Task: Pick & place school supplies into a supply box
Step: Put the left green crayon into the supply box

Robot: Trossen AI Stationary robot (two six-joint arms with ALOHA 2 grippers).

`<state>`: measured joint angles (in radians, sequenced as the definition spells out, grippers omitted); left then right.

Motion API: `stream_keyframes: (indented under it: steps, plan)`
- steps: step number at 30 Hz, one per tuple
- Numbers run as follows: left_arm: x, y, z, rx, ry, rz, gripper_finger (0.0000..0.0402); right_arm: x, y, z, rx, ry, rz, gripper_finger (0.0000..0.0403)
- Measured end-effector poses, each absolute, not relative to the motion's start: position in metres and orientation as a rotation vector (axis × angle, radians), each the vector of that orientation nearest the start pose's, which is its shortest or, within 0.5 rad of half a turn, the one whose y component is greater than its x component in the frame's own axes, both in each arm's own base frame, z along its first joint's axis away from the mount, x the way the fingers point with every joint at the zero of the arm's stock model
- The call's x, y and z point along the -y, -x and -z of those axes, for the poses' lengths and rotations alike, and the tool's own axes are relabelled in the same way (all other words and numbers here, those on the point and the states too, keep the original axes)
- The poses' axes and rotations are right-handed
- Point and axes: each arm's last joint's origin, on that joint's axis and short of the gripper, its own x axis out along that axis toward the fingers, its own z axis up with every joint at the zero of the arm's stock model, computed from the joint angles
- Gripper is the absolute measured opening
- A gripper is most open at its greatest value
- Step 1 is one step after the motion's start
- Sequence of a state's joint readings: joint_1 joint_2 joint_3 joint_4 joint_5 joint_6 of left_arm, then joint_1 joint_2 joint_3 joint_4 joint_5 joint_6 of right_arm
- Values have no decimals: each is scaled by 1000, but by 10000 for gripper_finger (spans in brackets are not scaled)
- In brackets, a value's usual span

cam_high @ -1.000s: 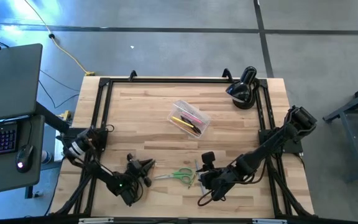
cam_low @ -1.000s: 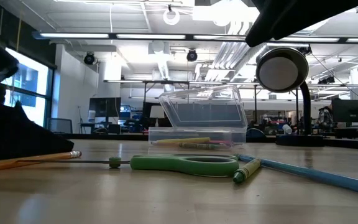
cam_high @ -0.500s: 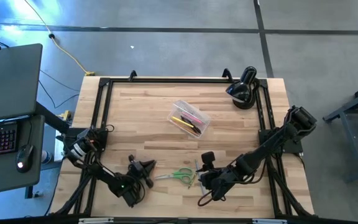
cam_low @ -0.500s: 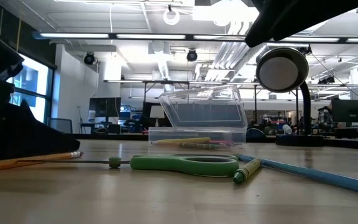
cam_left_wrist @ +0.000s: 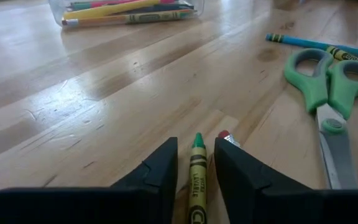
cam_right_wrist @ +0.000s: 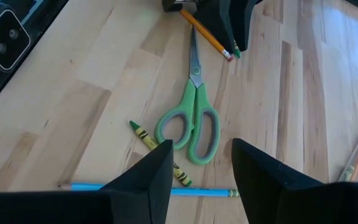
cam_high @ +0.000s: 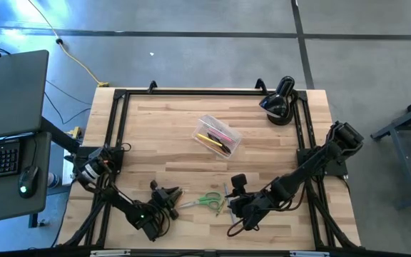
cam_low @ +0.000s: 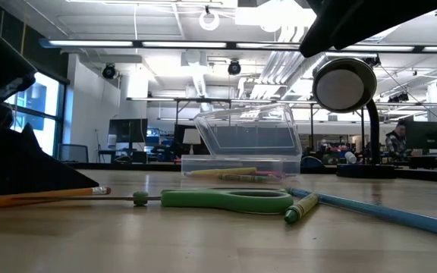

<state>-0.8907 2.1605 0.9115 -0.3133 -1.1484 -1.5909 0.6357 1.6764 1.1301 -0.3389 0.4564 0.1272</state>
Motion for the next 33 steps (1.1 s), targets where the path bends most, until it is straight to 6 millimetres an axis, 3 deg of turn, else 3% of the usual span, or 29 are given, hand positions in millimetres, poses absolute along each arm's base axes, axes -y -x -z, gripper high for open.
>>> stream_keyframes:
  steps: [8, 16, 23, 29, 33]
  plan:
    - [213, -214, -30, -395, 169, -697, 134, -196, -287, -217, -765, 337, -121, 142]
    - [213, -216, -30, -386, 174, -694, 38, -196, -287, -217, -763, 356, -126, 142]
    - [210, -218, -31, -340, 219, -728, 42, -196, -287, -218, -761, 358, -122, 142]
    - [189, -236, -56, -376, 313, -845, 41, -195, -289, -219, -746, 319, -89, 142]
    - [160, -253, -73, -429, 280, -927, 40, -193, -290, -219, -737, 328, -59, 142]
